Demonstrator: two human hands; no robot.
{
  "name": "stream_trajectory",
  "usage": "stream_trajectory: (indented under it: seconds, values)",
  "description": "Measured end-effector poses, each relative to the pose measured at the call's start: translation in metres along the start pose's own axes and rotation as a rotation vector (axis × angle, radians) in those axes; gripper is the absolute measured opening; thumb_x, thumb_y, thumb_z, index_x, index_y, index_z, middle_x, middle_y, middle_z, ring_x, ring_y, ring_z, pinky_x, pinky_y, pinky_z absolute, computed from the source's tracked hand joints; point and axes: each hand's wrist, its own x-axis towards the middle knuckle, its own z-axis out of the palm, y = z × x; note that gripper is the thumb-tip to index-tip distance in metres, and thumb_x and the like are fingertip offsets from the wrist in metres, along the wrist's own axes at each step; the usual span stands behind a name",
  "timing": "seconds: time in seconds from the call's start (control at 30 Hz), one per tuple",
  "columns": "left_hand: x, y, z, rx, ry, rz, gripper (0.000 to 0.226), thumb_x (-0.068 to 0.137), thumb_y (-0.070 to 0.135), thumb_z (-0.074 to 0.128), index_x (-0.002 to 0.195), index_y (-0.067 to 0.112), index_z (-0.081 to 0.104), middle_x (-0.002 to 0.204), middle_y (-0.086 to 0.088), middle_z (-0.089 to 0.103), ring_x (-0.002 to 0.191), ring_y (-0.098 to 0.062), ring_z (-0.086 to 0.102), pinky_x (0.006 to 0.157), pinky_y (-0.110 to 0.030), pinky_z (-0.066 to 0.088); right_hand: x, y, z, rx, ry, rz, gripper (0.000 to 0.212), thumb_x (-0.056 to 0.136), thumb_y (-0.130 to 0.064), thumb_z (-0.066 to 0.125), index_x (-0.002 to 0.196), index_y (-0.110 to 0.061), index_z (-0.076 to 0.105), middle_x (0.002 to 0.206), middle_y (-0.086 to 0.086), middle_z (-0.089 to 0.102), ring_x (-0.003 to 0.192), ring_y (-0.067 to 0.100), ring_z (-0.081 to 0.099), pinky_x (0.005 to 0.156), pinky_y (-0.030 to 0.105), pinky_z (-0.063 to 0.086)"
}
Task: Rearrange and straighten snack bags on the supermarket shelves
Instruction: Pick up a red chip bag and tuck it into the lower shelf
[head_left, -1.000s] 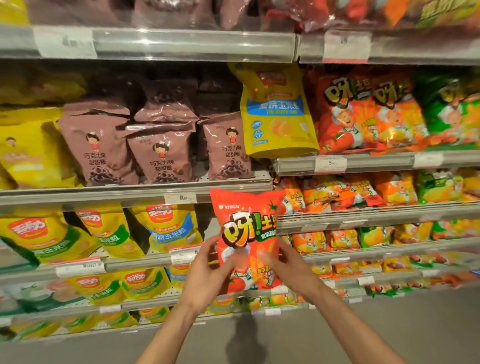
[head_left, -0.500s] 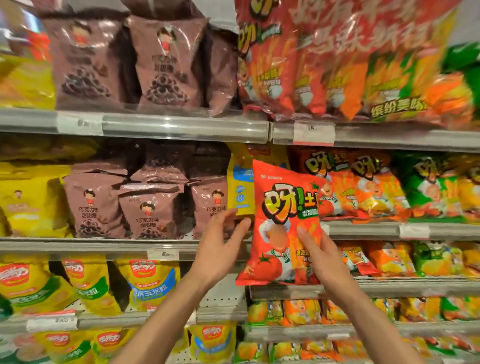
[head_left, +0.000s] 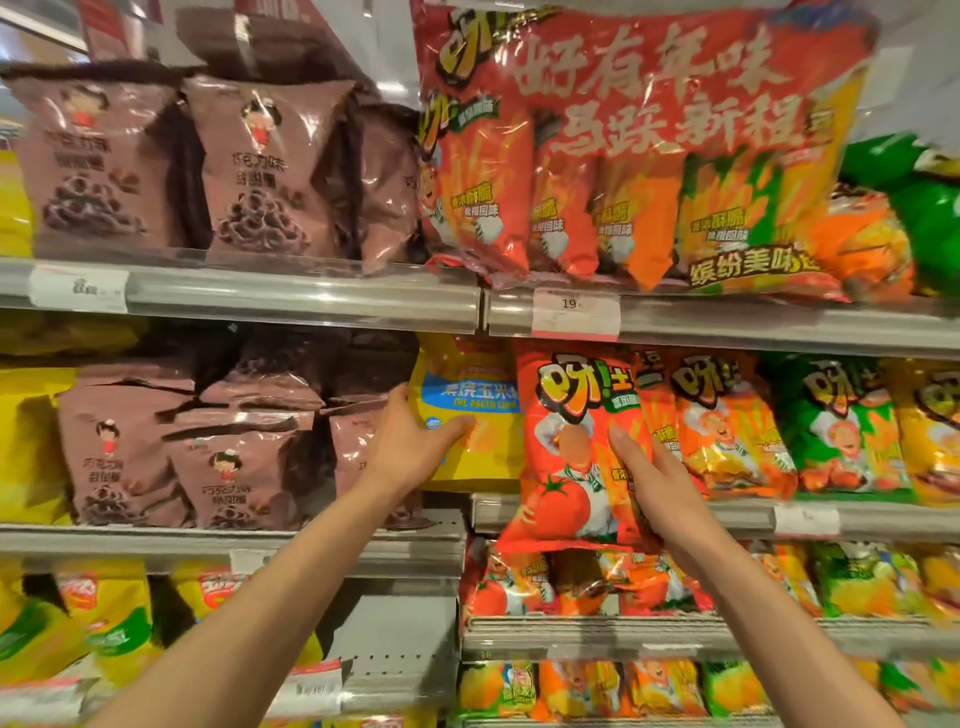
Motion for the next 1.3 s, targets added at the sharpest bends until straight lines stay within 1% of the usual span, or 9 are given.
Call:
stream_trajectory:
  seconds: [0.07, 0.2, 0.43, 0.6, 0.8, 0.93, 1.07, 1.2, 1.3]
  values:
    - [0.007, 0.003, 0.001, -0.045, -0.014, -0.04, 0.072, 0.064, 0.036, 0.096, 0.119, 0.016, 0.055, 0.102, 0.009, 0.072, 0.089, -0.007, 0.071, 0.075, -0.025, 0.057, 0.004, -0.002, 0.0, -0.012, -0.005, 0.01, 0.085, 0.083, -0.076, 0.054, 0.154, -0.03, 0.042, 0.152, -0.011, 0.05, 0.144, 0.017, 0.043, 0.119, 0.045, 0.034]
    - [0.011, 0.009, 0.003, -0.133, -0.056, -0.092, 0.062, 0.06, 0.03, 0.099, 0.106, 0.023, 0.058, 0.101, 0.003, 0.076, 0.085, -0.01, 0.074, 0.078, -0.032, 0.06, 0.007, -0.001, 0.003, 0.021, 0.002, 0.022, 0.089, 0.084, -0.075, 0.054, 0.157, -0.029, 0.034, 0.159, -0.009, 0.04, 0.149, 0.018, 0.035, 0.115, 0.038, 0.03]
    - [0.0, 0.008, 0.006, -0.175, -0.071, -0.043, 0.074, 0.072, 0.035, 0.092, 0.125, 0.024, 0.042, 0.112, 0.005, 0.07, 0.098, -0.014, 0.071, 0.09, -0.041, 0.059, 0.007, 0.004, 0.005, 0.029, 0.028, 0.046, 0.1, 0.083, -0.077, 0.055, 0.161, -0.025, 0.022, 0.167, -0.004, 0.025, 0.153, 0.02, 0.025, 0.12, 0.042, 0.025]
    - [-0.007, 0.004, -0.019, -0.283, 0.025, -0.056, 0.07, 0.071, 0.034, 0.092, 0.125, 0.025, 0.048, 0.11, 0.008, 0.069, 0.092, -0.008, 0.072, 0.07, -0.023, 0.059, 0.006, 0.004, 0.004, 0.053, 0.051, 0.047, 0.102, 0.077, -0.081, 0.057, 0.16, -0.028, 0.03, 0.164, -0.005, 0.035, 0.15, 0.019, 0.033, 0.122, 0.046, 0.029]
    - [-0.015, -0.006, -0.057, -0.368, 0.078, -0.075, 0.048, 0.077, 0.03, 0.089, 0.117, 0.022, 0.062, 0.104, 0.004, 0.076, 0.09, -0.013, 0.076, 0.069, -0.025, 0.06, 0.003, 0.002, 0.009, 0.082, 0.024, 0.038, 0.081, 0.086, -0.072, 0.056, 0.153, -0.029, 0.043, 0.15, -0.012, 0.05, 0.141, 0.015, 0.044, 0.119, 0.046, 0.033]
    - [-0.023, -0.007, -0.08, -0.361, 0.001, -0.062, 0.035, 0.08, 0.03, 0.086, 0.11, 0.026, 0.068, 0.094, 0.008, 0.08, 0.085, -0.014, 0.077, 0.062, -0.025, 0.061, 0.004, 0.002, 0.014, 0.056, 0.032, 0.024, 0.074, 0.089, -0.07, 0.055, 0.151, -0.03, 0.046, 0.128, -0.025, 0.059, 0.127, 0.008, 0.052, 0.11, 0.037, 0.037]
    - [-0.034, -0.013, -0.099, -0.344, -0.064, -0.061, 0.039, 0.08, 0.03, 0.085, 0.114, 0.024, 0.068, 0.099, 0.005, 0.08, 0.087, -0.017, 0.078, 0.065, -0.028, 0.062, 0.011, 0.002, 0.021, -0.032, 0.069, -0.001, 0.088, 0.086, -0.077, 0.053, 0.157, -0.026, 0.037, 0.16, -0.004, 0.042, 0.148, 0.02, 0.037, 0.121, 0.05, 0.03]
    - [-0.043, -0.019, -0.121, -0.264, -0.074, -0.017, 0.041, 0.076, 0.03, 0.087, 0.112, 0.024, 0.069, 0.094, 0.008, 0.08, 0.08, -0.013, 0.078, 0.058, -0.019, 0.058, 0.018, 0.0, 0.036, -0.135, 0.146, -0.055, 0.088, 0.092, -0.07, 0.053, 0.159, -0.019, 0.03, 0.165, 0.003, 0.031, 0.152, 0.025, 0.029, 0.122, 0.043, 0.024]
    - [-0.047, -0.022, -0.139, -0.237, -0.064, -0.003, 0.048, 0.07, 0.037, 0.088, 0.113, 0.023, 0.069, 0.095, 0.007, 0.08, 0.081, -0.014, 0.078, 0.059, -0.02, 0.059, 0.023, -0.004, 0.052, -0.196, 0.144, -0.101, 0.069, 0.096, -0.063, 0.053, 0.147, -0.017, 0.049, 0.145, 0.005, 0.057, 0.138, 0.027, 0.049, 0.111, 0.042, 0.041]
